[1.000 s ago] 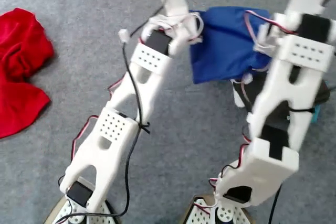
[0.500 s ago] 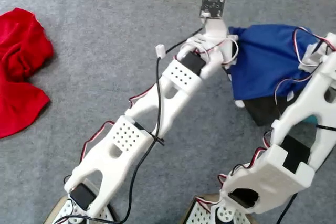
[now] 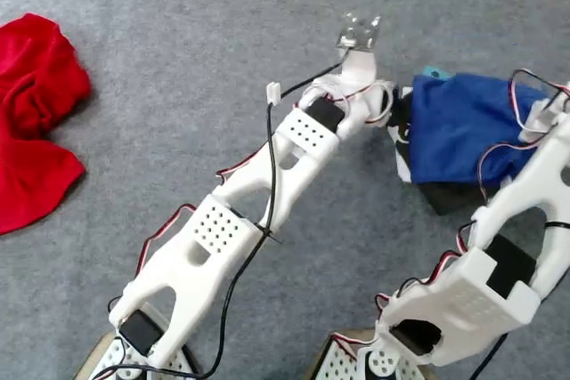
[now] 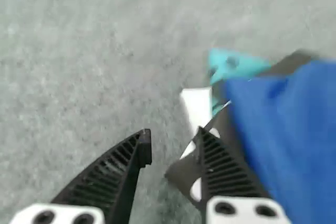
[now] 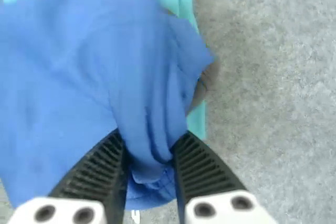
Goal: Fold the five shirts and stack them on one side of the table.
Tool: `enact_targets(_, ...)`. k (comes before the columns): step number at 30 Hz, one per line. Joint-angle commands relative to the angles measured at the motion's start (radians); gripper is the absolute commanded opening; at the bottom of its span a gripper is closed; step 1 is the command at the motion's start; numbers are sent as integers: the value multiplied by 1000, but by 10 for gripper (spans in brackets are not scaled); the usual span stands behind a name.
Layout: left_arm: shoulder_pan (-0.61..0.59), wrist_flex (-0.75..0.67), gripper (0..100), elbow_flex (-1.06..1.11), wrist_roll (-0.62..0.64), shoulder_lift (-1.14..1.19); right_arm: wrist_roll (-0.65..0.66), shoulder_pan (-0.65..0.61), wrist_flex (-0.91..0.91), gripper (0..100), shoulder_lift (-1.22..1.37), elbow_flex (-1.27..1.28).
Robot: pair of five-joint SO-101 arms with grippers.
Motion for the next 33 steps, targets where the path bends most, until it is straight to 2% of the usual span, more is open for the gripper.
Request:
enact_targets(1,-10,51,191,-19,8,-32,5,11,-21,150,-59,7)
enact_targets(6,-28,121,198,-79,8,-77,-44,-2,-25,418,-58,38)
enact_targets(9,-48,176,198,-131,8,-92,-41,-8,-25,484,-58,38)
enact_targets(11,-79,222,198,-173,8,-94,-41,-6,-25,484,-61,36)
enact_targets(14,-142,325,195,-257,8,-94,-40,-12,-26,411,-59,36)
enact_targets(16,-199,411,195,-334,5,-94,-40,-37,-68,258,-56,25)
enact_targets(18,-262,499,195,-410,3,-94,-49,-63,-129,54,-56,19)
enact_targets(19,-292,545,195,-444,3,-94,-49,-75,-160,5,-56,16)
enact_targets(21,-349,641,195,-495,3,-94,-51,-92,-183,78,-64,15)
enact_targets(22,-377,684,195,-498,2,-94,-60,-97,-189,80,-58,5)
enact_targets(25,-458,802,195,-495,0,-107,-92,-95,-224,17,-10,25)
enact_targets(29,-572,910,195,-495,-83,-138,-95,-58,-278,17,147,38)
enact_targets(33,-684,961,195,-495,-184,-169,-89,-37,-356,16,312,-13)
